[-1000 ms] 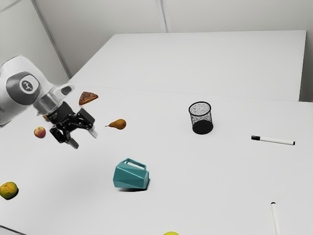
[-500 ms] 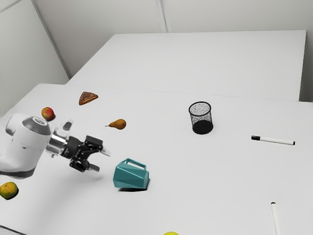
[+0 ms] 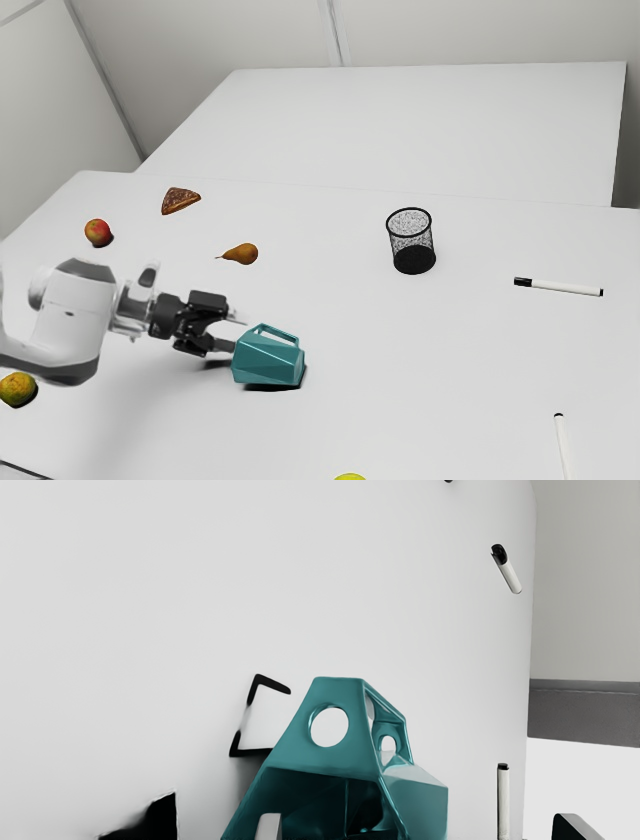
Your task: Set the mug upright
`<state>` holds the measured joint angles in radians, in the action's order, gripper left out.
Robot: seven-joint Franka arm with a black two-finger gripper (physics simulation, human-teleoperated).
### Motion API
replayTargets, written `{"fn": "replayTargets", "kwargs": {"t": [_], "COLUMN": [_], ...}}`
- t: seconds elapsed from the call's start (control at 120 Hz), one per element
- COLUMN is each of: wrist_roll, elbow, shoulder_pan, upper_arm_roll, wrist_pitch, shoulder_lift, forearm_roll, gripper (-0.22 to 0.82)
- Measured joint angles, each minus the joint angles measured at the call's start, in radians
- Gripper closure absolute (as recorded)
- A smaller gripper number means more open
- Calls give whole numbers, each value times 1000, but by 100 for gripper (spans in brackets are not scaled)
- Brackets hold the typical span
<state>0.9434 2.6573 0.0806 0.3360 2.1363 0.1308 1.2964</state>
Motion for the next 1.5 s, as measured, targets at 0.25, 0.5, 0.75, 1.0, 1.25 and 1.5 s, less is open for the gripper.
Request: {"fn": "replayTargets", "kwargs": {"t": [0.25, 0.5, 0.75, 1.0, 1.25, 1.5], "wrist_roll": [93, 155, 195, 214, 221, 213], "elbow": [24, 24, 24, 24, 18, -128], "shoulder_pan": [21, 51, 61, 63, 64, 60], "upper_arm_roll": [0, -2, -3, -3, -3, -53], "wrist_pitch": [-12, -13, -9, -8, -16, -40], "shoulder_lift": [-5, -23, -30, -24, 11, 68], "forearm_roll": [44, 91, 114, 121, 129, 41], "gripper": [2, 2, 13, 60, 72, 74]}}
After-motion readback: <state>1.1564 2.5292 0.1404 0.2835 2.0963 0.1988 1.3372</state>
